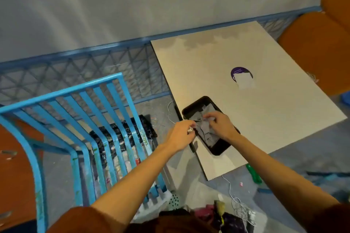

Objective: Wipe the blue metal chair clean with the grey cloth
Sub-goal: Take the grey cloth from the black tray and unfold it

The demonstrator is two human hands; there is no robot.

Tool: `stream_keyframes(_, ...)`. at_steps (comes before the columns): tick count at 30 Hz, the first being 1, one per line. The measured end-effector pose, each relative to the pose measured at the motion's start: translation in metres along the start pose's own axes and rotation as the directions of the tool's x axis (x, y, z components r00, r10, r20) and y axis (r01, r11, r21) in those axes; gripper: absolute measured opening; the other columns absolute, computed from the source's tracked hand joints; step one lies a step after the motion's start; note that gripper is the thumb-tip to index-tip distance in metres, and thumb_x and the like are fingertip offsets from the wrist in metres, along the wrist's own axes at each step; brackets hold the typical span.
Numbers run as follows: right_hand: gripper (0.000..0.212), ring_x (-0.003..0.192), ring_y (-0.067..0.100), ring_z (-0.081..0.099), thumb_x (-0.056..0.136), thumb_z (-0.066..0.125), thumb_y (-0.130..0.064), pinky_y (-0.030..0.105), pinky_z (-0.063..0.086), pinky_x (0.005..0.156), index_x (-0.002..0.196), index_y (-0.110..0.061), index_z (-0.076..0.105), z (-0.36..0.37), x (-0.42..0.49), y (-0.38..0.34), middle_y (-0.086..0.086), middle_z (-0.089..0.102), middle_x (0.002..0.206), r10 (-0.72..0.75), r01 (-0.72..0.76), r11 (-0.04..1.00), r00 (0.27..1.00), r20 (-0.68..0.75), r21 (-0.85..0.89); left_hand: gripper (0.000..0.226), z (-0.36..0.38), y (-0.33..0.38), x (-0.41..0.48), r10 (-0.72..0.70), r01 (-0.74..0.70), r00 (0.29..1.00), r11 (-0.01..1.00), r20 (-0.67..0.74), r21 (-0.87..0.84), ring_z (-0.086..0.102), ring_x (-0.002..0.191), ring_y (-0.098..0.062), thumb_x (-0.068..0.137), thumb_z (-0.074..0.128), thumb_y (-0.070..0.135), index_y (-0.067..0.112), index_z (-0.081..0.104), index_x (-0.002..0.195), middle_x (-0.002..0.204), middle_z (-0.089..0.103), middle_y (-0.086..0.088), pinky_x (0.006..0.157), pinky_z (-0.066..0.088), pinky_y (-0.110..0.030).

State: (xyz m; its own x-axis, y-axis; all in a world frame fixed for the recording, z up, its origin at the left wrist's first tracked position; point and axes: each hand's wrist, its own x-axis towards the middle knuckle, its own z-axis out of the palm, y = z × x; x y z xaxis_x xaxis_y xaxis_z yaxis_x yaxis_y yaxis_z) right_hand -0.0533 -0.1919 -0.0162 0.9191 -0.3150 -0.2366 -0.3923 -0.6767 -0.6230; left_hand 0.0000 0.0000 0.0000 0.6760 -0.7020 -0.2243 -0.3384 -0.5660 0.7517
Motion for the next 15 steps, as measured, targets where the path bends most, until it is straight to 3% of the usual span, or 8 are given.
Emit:
stream_keyframes(2, 0.038, 0.117, 0.030, 0.056, 0.085, 0.053, 0.005, 0.032, 0.041, 0.101, 0.117, -0.008, 0.069, -0.007, 0.019, 0.010, 0.015, 0.059, 0.128, -0.060, 0.062, 0.992, 0.998, 0.020, -0.112, 0.028, 0.004, 0.006, 0.007, -0.021, 0.021, 1.000, 1.000, 0.001, -0.010, 0.061, 0.107, -0.023, 0.093, 0.054, 0.011, 0.011, 0.066, 0.118, 0.120, 0.066, -0.007, 0.089, 0.049, -0.035)
stream_keyframes(5, 0.058, 0.130, 0.030, 0.048, 0.084, 0.059, -0.001, 0.039, 0.042, 0.106, 0.140, -0.012, 0.052, -0.016, 0.047, 0.014, 0.013, 0.040, 0.149, -0.056, 0.092, 0.961, 0.988, 0.143, -0.261, 0.027, 0.007, 0.008, 0.007, -0.055, 0.055, 0.998, 0.998, -0.020, -0.021, 0.061, 0.105, -0.022, 0.092, 0.054, 0.008, 0.010, 0.068, 0.116, 0.118, 0.067, -0.007, 0.084, 0.045, -0.029)
stream_keyframes(8, 0.069, 0.129, 0.031, 0.048, 0.084, 0.065, -0.011, 0.041, 0.042, 0.105, 0.148, -0.014, 0.040, -0.020, 0.063, 0.017, 0.013, 0.045, 0.147, -0.029, 0.137, 0.910, 0.962, 0.272, -0.390, 0.030, 0.010, 0.003, 0.005, -0.111, 0.110, 0.993, 0.993, -0.036, -0.039, 0.061, 0.106, -0.019, 0.093, 0.054, 0.009, 0.012, 0.067, 0.119, 0.119, 0.067, -0.005, 0.080, 0.041, -0.023)
stream_keyframes(11, 0.048, 0.114, 0.030, 0.059, 0.085, 0.066, -0.016, 0.041, 0.049, 0.094, 0.132, -0.014, 0.058, -0.025, 0.070, 0.015, 0.011, 0.062, 0.129, -0.033, 0.175, 0.863, 0.956, 0.292, -0.474, 0.030, 0.014, -0.002, 0.005, -0.162, 0.154, 0.985, 0.982, -0.063, -0.108, 0.062, 0.104, -0.015, 0.094, 0.054, 0.010, 0.014, 0.067, 0.120, 0.116, 0.068, -0.003, 0.080, 0.041, -0.020)
stream_keyframes(13, 0.023, 0.098, 0.028, 0.065, 0.085, 0.065, -0.019, 0.041, 0.052, 0.084, 0.107, -0.014, 0.072, -0.029, 0.067, 0.007, 0.008, 0.070, 0.108, -0.055, 0.222, 0.838, 0.943, 0.327, -0.498, 0.029, 0.015, -0.002, 0.005, -0.179, 0.163, 0.980, 0.973, -0.083, -0.164, 0.062, 0.101, -0.013, 0.094, 0.054, 0.008, 0.014, 0.067, 0.119, 0.113, 0.068, -0.002, 0.081, 0.042, -0.019)
stream_keyframes(15, 0.011, 0.083, 0.024, 0.068, 0.084, 0.066, -0.017, 0.042, 0.055, 0.077, 0.085, -0.011, 0.075, -0.034, 0.060, -0.007, 0.006, 0.073, 0.087, -0.055, 0.235, 0.867, 0.922, 0.383, -0.440, 0.029, 0.013, -0.001, 0.006, -0.202, 0.170, 0.973, 0.953, -0.112, -0.251, 0.062, 0.098, -0.013, 0.093, 0.057, 0.007, 0.014, 0.066, 0.119, 0.110, 0.068, 0.001, 0.081, 0.044, -0.018)
